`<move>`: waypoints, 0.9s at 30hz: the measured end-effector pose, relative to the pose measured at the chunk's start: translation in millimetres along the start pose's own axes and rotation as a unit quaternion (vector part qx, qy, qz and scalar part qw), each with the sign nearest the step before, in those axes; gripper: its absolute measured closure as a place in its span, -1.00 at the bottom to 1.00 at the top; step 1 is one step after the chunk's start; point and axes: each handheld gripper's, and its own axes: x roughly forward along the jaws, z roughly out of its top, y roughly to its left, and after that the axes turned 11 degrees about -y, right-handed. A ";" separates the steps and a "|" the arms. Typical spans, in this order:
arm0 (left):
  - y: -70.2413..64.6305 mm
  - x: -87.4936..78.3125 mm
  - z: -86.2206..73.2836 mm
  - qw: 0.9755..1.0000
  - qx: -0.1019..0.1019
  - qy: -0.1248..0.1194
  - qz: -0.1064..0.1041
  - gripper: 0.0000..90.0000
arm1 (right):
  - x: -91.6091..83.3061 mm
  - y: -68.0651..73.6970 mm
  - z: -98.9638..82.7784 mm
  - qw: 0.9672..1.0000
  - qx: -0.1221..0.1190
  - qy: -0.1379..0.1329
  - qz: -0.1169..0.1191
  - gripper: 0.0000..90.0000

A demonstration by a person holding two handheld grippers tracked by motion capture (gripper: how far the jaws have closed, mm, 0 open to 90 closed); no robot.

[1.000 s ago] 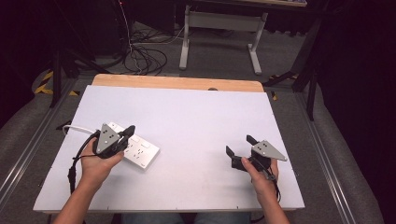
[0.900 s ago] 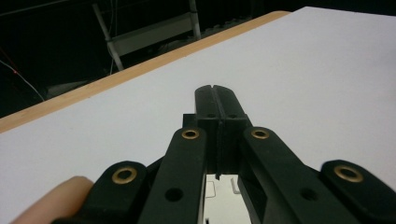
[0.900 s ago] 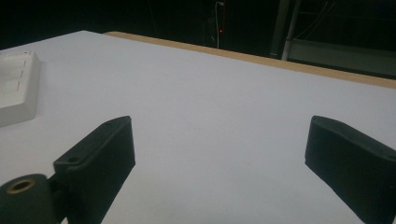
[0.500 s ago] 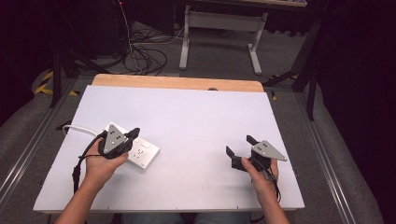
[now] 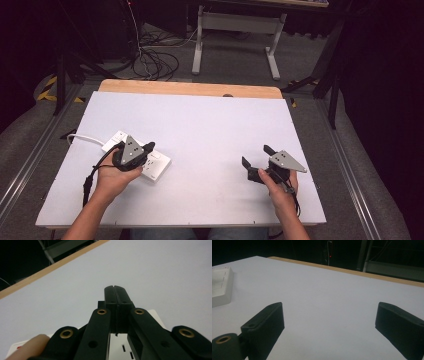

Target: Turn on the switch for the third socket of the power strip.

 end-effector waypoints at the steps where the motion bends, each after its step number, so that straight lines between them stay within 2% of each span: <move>1: -0.5 1.1 -0.8 1.000 0.006 0.008 0.000 1.00 | 0.5 0.5 -0.4 1.000 -0.001 0.002 0.001 -0.81; 5: -0.2 4.9 -3.1 1.000 0.019 0.019 0.000 1.00 | 1.0 1.5 -0.6 1.000 -0.003 0.002 0.001 -0.81; 7: -0.1 6.1 -4.1 1.000 0.014 0.023 -0.002 1.00 | 1.0 1.7 -0.4 1.000 -0.005 0.002 0.002 -0.81; 12: -0.1 6.6 -4.6 0.999 0.023 0.028 -0.001 1.00 | 0.6 1.4 -0.3 1.000 -0.005 0.002 0.002 -0.81; 15: -1.1 8.6 -6.5 0.999 0.027 0.040 -0.003 1.00 | 0.7 1.7 -0.3 1.000 -0.004 0.002 0.003 -0.81; 16: -0.2 8.9 -6.6 0.998 0.038 0.043 -0.002 1.00 | 1.2 2.0 -0.4 1.000 -0.006 0.002 0.003 -0.80; 17: -1.1 9.5 -7.3 0.998 0.032 0.045 -0.004 1.00 | 1.2 2.0 -0.4 1.000 -0.006 0.002 0.003 -0.80; 18: -0.8 9.8 -7.6 0.998 0.038 0.048 0.000 1.00 | 1.7 2.1 -0.7 1.000 -0.008 0.004 0.004 -0.81; 21: -2.4 11.4 -9.2 0.998 0.038 0.052 -0.002 1.00 | 1.8 2.5 -0.7 1.000 -0.008 0.005 0.005 -0.81; 27: -6.1 14.4 -10.9 0.997 0.054 0.061 -0.005 1.00 | 1.7 2.7 -0.7 1.000 -0.009 0.005 0.006 -0.81</move>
